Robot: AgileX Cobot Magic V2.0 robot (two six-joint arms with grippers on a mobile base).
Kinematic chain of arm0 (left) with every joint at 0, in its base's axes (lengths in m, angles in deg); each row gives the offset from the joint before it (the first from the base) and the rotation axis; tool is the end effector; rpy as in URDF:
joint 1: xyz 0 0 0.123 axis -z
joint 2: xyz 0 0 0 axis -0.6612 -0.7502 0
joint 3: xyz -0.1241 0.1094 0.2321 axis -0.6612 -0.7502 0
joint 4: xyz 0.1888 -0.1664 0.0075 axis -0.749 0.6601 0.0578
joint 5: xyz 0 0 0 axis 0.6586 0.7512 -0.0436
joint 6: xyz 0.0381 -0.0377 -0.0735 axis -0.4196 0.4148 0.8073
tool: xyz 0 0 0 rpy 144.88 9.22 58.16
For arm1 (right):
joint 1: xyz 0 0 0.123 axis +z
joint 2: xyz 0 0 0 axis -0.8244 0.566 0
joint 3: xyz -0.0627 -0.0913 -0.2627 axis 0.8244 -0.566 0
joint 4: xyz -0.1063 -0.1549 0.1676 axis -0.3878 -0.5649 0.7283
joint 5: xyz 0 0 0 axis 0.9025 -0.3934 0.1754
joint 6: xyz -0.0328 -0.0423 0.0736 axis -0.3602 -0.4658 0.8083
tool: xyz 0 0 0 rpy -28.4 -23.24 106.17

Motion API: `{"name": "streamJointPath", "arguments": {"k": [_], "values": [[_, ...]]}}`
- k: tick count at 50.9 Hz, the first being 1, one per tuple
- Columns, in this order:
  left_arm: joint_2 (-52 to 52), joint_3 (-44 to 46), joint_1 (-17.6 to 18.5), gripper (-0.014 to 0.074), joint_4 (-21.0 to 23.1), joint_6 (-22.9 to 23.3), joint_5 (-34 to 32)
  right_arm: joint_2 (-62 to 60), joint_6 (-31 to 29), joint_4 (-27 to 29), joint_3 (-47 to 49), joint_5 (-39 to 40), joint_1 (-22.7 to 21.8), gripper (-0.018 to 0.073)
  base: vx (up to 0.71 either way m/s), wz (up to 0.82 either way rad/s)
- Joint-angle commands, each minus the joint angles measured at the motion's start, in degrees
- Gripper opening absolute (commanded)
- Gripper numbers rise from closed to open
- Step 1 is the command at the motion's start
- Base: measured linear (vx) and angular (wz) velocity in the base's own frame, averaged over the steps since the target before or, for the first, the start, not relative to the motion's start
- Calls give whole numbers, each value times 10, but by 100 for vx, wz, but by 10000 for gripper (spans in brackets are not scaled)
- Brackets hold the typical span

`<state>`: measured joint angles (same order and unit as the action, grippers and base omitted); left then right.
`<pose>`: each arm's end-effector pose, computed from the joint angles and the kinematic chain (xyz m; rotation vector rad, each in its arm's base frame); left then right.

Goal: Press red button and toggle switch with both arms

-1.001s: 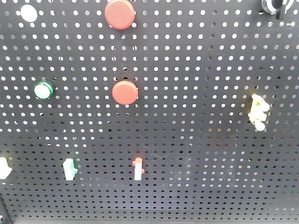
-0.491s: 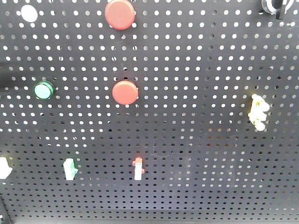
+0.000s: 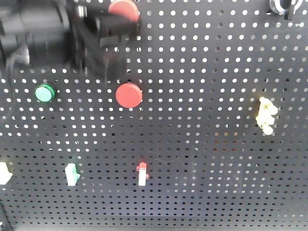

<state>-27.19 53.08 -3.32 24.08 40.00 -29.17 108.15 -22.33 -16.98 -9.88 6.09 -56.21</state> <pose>0.2046 -0.1792 0.5267 0.7843 1.3173 -0.4666 0.1095 -0.0014 0.4188 0.0796 1.3272 0.0798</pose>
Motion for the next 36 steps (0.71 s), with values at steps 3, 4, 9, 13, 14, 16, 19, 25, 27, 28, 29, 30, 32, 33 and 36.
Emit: {"name": "streamJointPath", "arguments": {"k": [3,4,9,13,14,16,19,25,27,28,29,30,32,33,36], "values": [[11,21,2,1,10,1,-63,4,-4,-8,19,47,-1,-3,0,0],[10,21,2,1,10,1,-64,4,-4,-8,19,47,-1,-3,0,0],[2,21,2,1,6,1,-72,4,-4,-8,19,47,-1,-3,0,0],[-5,21,-1,1,-5,2,-83,4,-4,-8,19,47,-1,-3,0,0],[-5,21,-3,1,-5,2,-84,4,-4,-8,19,47,-1,-3,0,0],[-9,21,-8,1,-5,6,-87,4,-4,-8,19,47,-1,-3,0,0],[-12,21,-15,1,-4,13,-89,4,-4,-8,19,47,-1,-3,0,0],[-21,21,-31,1,-4,23,-91,4,-4,-8,19,47,-1,-3,0,0],[-24,21,-37,1,-4,23,-93,4,-4,-8,19,47,-1,-3,0,0],[-25,21,-40,1,-4,23,-95,4,-4,-8,19,47,-1,-3,0,0],[-26,21,-42,1,-4,23,-96,4,-4,-8,19,47,-1,-3,0,0],[-27,21,-44,1,-4,23,-98,4,-4,-8,19,47,-1,-3,0,0],[-30,21,-48,1,-4,23,-102,4,-4,-8,19,47,-1,-3,0,0],[-31,21,-50,1,-4,24,-103,4,-4,-8,19,47,-1,-3,0,0],[-34,23,-56,1,-4,33,-103,4,-4,-8,19,47,-1,-3,0,0]]}}
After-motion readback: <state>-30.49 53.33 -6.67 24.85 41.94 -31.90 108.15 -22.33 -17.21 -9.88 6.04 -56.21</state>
